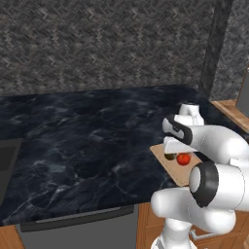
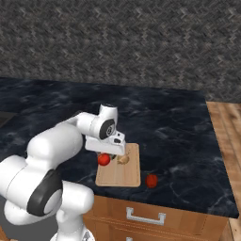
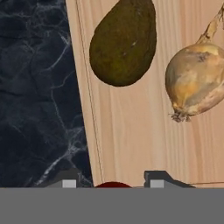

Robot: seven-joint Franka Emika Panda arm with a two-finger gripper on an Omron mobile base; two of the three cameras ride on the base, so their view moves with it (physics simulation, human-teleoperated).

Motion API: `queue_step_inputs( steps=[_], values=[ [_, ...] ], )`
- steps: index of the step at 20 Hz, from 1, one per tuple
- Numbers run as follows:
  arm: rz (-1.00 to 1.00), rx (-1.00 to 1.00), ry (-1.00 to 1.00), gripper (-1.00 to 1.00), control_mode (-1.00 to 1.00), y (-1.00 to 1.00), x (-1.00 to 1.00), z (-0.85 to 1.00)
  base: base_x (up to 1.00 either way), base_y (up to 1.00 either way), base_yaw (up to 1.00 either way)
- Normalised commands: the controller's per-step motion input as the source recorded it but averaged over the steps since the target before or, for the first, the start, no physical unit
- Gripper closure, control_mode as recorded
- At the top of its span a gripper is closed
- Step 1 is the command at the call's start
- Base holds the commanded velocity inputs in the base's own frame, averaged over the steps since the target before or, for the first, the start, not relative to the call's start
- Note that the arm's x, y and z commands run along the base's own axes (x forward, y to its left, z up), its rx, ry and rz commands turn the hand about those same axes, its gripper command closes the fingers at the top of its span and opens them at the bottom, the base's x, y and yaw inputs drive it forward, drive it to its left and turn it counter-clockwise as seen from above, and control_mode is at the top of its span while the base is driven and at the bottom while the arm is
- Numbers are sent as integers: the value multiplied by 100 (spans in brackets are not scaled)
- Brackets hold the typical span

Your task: Place the avocado, onion, tomato, and bell pepper on the cutting board.

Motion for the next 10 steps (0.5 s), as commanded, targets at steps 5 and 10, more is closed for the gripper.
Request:
queue_step_inputs(
  steps=[5,10],
  values=[
    [0,-2,0,100,-100,0,15,-26,0,0,0],
    [0,-1,0,100,-100,0,22,-30,0,0,0]
  ],
)
